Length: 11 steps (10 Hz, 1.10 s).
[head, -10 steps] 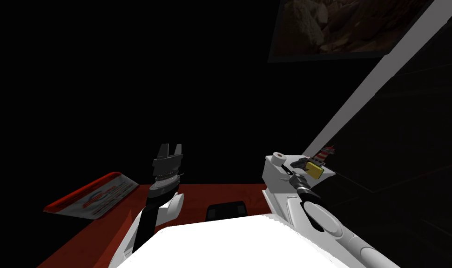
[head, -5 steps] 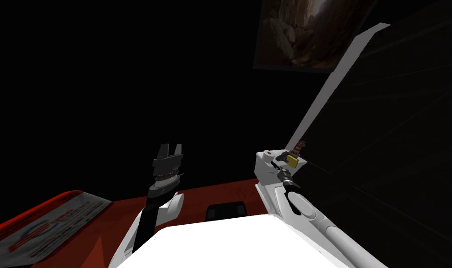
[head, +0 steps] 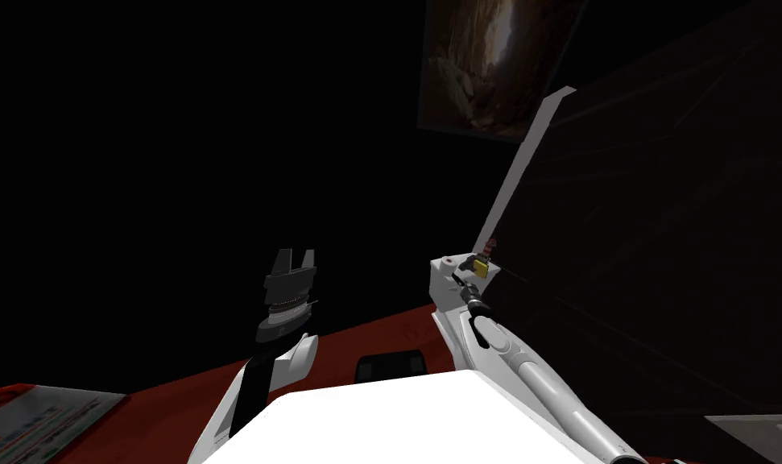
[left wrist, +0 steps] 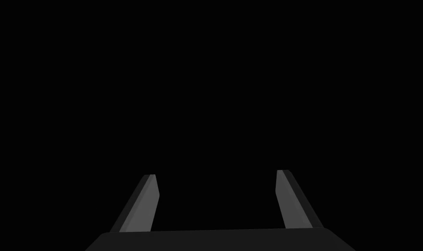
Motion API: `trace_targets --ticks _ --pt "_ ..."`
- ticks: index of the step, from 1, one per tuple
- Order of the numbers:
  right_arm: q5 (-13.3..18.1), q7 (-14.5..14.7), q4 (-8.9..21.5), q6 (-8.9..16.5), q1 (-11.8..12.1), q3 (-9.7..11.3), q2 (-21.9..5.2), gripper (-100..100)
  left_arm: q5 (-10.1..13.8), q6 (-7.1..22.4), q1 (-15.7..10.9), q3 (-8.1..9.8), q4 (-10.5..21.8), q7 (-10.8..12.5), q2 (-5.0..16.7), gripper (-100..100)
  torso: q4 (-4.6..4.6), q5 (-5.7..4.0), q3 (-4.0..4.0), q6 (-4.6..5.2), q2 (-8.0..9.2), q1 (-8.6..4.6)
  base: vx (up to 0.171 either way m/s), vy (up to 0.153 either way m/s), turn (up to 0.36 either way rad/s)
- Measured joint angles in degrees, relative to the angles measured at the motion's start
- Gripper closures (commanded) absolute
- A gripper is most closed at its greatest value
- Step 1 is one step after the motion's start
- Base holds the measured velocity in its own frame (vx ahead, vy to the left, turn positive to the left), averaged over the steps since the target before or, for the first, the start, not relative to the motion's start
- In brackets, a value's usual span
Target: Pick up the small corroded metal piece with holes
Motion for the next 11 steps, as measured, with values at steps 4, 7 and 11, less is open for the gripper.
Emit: trace_targets --ticks 4,7,11 --pt "1.95 4.64 -0.19 -3.65 -4.24 -0.85 4.85 100 0.00 0.00 0.01 0.00 0.00 0.00 0.00 0 -0.02 0.06 -0.01 0.12 -0.01 -0.01 -0.018 -0.031 -0.160" --pt "4.34 7.80 1.79 -5.88 -8.29 -0.40 8.61 100 0.00 0.00 -0.01 0.00 0.00 0.00 0.00 0 -0.04 0.02 -0.06 -0.02 -0.07 -0.06 -0.015 -0.038 -0.147" --pt "6.89 9.66 3.43 -8.44 -13.74 0.05 12.18 100 0.00 0.00 0.00 0.00 0.00 0.00 0.00 0 0.01 0.09 0.00 0.09 -0.01 -0.03 -0.015 -0.040 -0.230"
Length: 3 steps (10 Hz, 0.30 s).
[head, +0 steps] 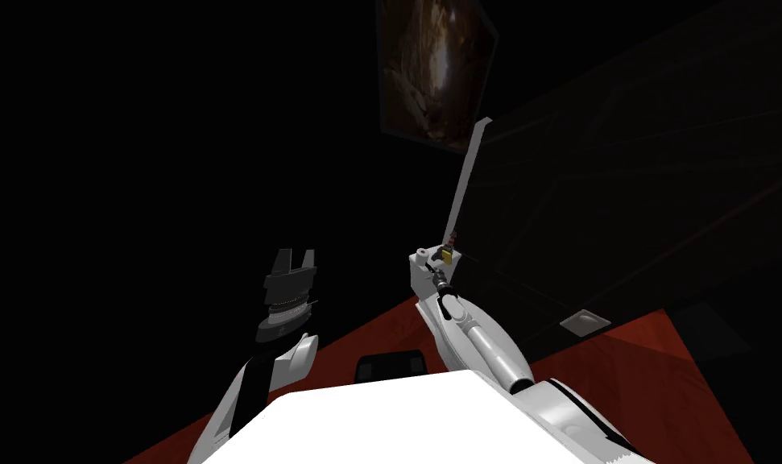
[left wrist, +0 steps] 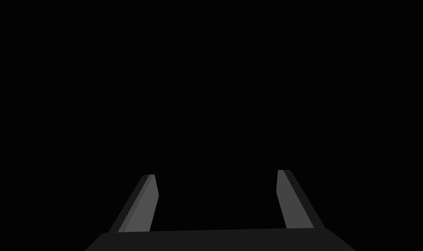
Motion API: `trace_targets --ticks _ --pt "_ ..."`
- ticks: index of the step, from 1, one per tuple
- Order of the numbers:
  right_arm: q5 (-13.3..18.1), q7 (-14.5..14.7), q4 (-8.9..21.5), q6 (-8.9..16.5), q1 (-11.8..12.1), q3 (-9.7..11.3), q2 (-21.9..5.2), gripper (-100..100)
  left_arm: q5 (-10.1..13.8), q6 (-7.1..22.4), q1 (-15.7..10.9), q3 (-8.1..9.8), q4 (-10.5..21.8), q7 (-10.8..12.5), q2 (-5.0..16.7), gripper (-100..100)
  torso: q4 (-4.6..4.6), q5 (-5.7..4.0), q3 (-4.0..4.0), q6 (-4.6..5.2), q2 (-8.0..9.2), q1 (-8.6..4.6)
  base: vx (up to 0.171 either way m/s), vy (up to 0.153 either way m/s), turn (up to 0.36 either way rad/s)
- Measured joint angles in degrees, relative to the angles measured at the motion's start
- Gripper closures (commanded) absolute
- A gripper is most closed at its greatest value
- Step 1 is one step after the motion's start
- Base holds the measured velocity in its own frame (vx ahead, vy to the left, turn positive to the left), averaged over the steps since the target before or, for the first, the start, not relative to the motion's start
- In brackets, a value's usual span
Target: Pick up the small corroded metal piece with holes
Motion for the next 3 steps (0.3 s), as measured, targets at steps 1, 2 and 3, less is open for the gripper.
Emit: trace_targets --ticks 1,2,3 --pt "0.35 1.15 0.74 -1.05 -1.83 -0.25 1.04 100 0.00 0.00 -0.01 0.00 0.00 0.00 0.00 0 0.03 -0.01 0.00 -0.13 -0.04 0.03 0.002 -0.025 0.019" --pt "0.45 2.16 0.86 -1.41 -2.62 -0.49 1.77 100 0.00 0.00 -0.01 -0.01 0.00 0.00 0.00 0 0.00 -0.01 -0.03 -0.19 -0.08 0.15 0.004 -0.007 0.026" --pt "0.46 2.39 0.80 -1.47 -2.75 -0.48 1.88 0 0.00 0.00 -0.01 -0.01 0.00 0.00 0.00 0 -0.03 0.01 -0.05 -0.10 -0.08 0.18 0.000 0.000 0.000"
